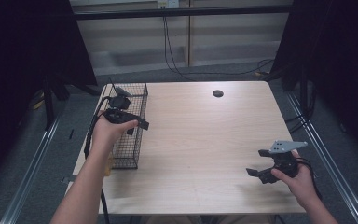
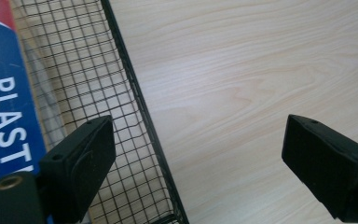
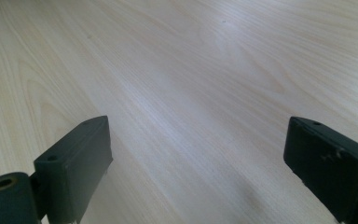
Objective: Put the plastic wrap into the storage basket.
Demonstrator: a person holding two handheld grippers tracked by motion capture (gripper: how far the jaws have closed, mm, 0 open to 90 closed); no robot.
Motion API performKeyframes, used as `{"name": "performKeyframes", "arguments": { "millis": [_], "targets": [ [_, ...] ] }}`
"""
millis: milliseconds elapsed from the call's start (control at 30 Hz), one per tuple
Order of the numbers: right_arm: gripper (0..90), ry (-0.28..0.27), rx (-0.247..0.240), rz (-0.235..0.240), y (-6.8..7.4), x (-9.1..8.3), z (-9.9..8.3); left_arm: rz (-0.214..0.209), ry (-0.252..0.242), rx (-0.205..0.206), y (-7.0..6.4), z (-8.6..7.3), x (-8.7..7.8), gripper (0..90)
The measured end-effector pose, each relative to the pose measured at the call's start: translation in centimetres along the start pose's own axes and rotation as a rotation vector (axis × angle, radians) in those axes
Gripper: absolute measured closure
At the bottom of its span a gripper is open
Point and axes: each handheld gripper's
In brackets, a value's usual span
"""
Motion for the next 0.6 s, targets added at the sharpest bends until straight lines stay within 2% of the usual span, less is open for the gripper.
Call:
{"name": "performKeyframes", "arguments": {
  "millis": [100,133,300,367,467,533,567,600],
  "targets": [
    [7.1,0.001,-0.002,-0.004,0.0,0.0,0.0,-0.018,-0.013,0.005,-0.8,0.1,0.2,9.9],
    [7.1,0.001,-0.001,-0.004,0.0,0.0,0.0,-0.02,-0.003,0.025,-0.9,0.1,0.1,10.0],
    [7.2,0.001,-0.002,-0.004,0.0,0.0,0.0,-0.04,-0.003,0.058,-1.9,0.1,0.5,10.0],
    [7.2,0.001,-0.002,-0.003,0.1,0.0,0.0,-0.052,-0.012,0.059,-2.2,0.1,0.8,10.0],
    [7.2,0.001,-0.002,-0.002,0.1,0.0,0.0,-0.064,0.001,0.083,-2.8,0.0,1.1,10.0],
    [7.1,0.001,-0.003,-0.002,0.1,0.0,0.0,-0.071,0.004,0.081,-3.0,0.0,1.3,10.0],
    [7.1,-0.001,-0.003,0.002,0.0,0.0,0.0,-0.068,0.007,0.104,-3.3,0.0,1.5,10.0],
    [7.2,0.001,-0.004,0.0,0.0,0.0,0.0,-0.072,0.007,0.102,-3.4,0.0,1.6,10.0]
  ]
}}
Point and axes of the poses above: each handheld gripper's, and its own axes: x roughly forward along the jaws, z roughly out of its top, y roughly to its left, and after that the axes turned 1 degree about x, right-handed
